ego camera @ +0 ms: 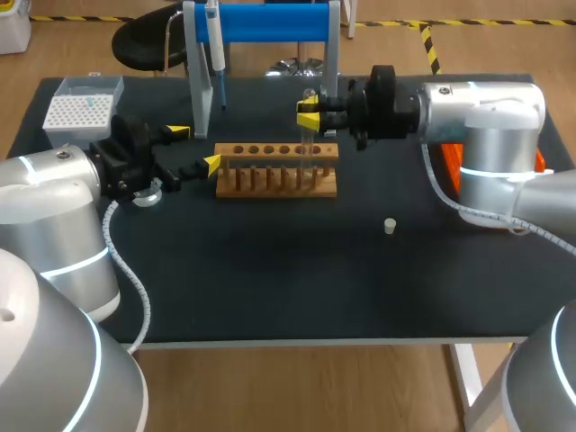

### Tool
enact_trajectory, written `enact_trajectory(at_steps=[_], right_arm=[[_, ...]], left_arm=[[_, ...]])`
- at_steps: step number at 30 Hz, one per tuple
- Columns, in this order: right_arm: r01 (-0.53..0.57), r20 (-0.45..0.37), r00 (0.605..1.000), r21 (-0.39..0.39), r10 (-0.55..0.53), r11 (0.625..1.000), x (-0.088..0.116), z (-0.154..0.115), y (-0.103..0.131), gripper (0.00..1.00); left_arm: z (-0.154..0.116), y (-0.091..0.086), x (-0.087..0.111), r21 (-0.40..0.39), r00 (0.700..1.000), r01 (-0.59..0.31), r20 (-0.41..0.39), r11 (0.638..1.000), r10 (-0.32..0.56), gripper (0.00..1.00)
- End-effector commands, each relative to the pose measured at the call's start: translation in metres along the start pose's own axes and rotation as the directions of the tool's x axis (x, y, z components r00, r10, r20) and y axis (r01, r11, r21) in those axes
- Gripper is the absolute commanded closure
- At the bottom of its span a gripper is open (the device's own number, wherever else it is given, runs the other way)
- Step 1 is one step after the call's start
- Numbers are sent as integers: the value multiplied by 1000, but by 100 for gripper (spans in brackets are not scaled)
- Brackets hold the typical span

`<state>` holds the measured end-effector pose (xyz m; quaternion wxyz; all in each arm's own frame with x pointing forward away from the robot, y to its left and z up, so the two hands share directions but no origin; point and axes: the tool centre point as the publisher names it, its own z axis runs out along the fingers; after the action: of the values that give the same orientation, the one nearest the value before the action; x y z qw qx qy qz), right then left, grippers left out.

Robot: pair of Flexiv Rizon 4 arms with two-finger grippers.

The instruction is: Invert the test tube, pick up the pipette, mount the tip to pipette, aspirate from beaker and dispense into the tube, eject the tip, return the pipette, and cap with the stopper.

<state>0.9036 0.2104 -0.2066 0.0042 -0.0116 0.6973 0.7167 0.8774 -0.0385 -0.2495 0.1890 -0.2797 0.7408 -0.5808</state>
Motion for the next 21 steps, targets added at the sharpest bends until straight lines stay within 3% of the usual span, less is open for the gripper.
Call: enact_trajectory(at_steps=[1,4,7,10,13,16,21], right_arm=[[1,2,1000,1,-1,1000,1,-1,1,100],[1,2,1000,1,-1,1000,1,-1,1,100],[-159,43,986,7,159,987,-3,-2,0,100],[-365,85,928,10,363,931,-9,-3,2,100],[-574,121,813,10,569,818,-18,-4,4,100],[-771,134,632,8,763,637,-26,-6,5,100],[-929,110,368,15,923,369,-28,-7,8,100]], left_arm=[[1,0,1,-1,1000,-1,3,1000,1,0],[1,0,1,-1,1000,-1,3,1000,1,0],[1,0,1,-1,1000,-1,3,1000,1,0],[1,0,1,-1,1000,-1,3,1000,1,0],[1,0,1,-1,1000,-1,3,1000,1,0],[1,0,1,-1,1000,-1,3,1000,1,0],[1,0,1,-1,1000,-1,3,1000,1,0]])
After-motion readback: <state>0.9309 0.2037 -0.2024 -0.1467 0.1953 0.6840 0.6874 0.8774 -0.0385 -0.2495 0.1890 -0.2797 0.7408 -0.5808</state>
